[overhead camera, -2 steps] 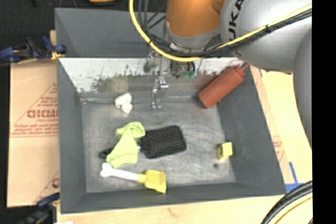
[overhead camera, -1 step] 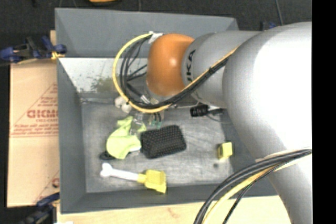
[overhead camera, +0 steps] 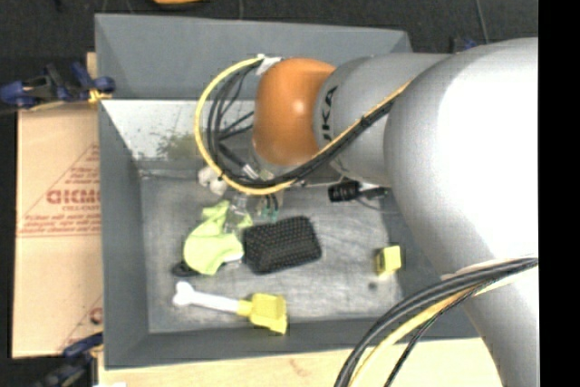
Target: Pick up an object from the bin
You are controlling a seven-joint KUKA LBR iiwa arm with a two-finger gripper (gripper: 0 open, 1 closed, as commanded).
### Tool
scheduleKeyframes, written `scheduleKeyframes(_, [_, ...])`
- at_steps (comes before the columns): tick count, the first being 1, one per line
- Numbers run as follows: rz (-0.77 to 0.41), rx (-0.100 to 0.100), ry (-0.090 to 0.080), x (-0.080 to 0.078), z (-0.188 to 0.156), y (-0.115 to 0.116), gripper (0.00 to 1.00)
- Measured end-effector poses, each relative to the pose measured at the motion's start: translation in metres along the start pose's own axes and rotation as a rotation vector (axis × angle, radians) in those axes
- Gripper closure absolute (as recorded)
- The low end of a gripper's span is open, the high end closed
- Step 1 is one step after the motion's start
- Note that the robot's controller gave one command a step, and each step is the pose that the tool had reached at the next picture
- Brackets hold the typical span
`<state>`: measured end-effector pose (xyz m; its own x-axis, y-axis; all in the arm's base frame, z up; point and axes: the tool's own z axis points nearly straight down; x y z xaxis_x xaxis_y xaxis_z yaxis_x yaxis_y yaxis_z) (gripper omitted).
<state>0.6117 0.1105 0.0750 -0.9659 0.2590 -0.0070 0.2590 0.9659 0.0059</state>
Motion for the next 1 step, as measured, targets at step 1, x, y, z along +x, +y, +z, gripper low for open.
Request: scheduleKeyframes(1, [0.017,0.002,-0.002,-0.0011,-0.1601,0.0082,1.0])
